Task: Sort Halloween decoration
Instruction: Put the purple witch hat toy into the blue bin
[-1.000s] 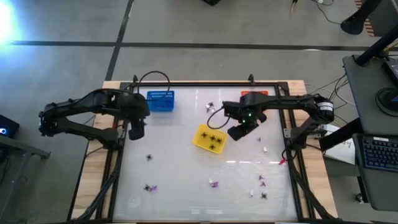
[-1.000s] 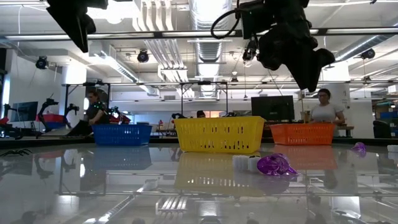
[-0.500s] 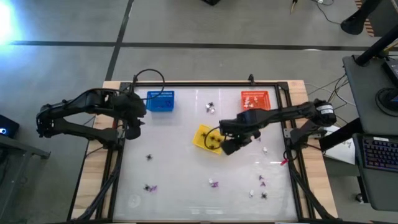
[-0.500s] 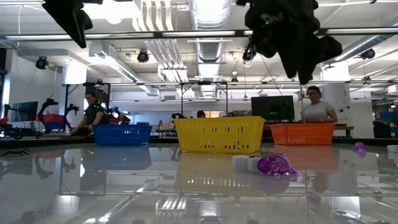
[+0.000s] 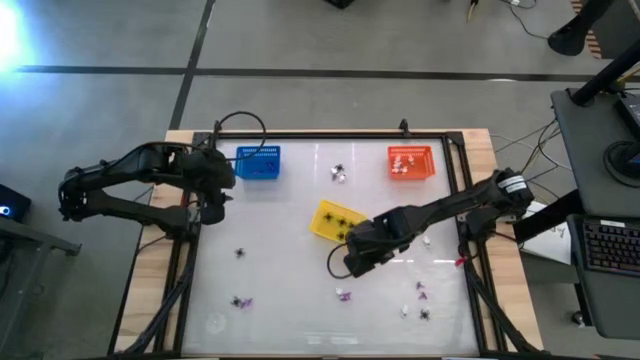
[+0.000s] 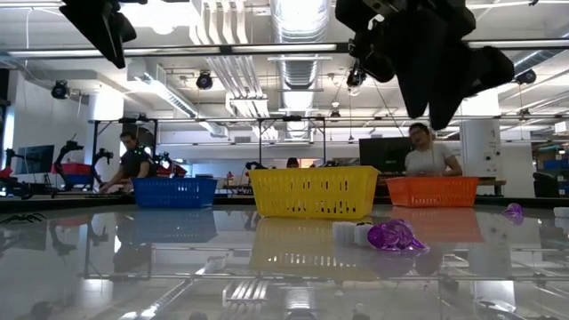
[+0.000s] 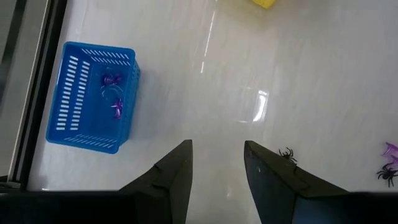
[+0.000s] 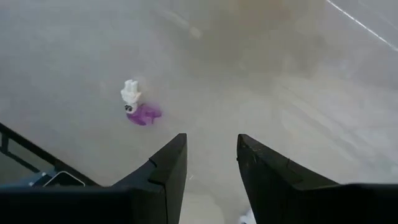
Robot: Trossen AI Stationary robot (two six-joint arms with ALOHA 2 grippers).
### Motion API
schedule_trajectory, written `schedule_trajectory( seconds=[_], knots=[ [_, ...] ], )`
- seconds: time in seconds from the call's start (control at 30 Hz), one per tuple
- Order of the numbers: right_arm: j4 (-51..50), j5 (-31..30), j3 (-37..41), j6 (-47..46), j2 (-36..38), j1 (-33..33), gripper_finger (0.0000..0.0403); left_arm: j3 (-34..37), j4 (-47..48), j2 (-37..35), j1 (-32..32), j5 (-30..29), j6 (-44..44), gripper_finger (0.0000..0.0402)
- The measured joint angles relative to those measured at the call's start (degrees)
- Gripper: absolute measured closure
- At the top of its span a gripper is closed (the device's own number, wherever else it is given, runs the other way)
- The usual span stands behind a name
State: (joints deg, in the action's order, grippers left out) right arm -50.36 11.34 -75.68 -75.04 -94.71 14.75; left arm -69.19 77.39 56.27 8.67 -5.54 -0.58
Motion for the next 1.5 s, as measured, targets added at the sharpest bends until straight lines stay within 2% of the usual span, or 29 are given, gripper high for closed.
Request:
schedule_trajectory(
  seconds=[0.33,1.5],
  knots=[
    [13.4,0.3,0.0,2.6,-5.9,3.5,0.0265,0.0,0.0,0.1,0.0,0.0,1.7,0.0274],
    [22.3,-3.8,0.0,-4.6,-15.6,7.8,0.0255,0.0,0.3,-2.6,0.0,0.0,-0.4,0.0274]
  ],
)
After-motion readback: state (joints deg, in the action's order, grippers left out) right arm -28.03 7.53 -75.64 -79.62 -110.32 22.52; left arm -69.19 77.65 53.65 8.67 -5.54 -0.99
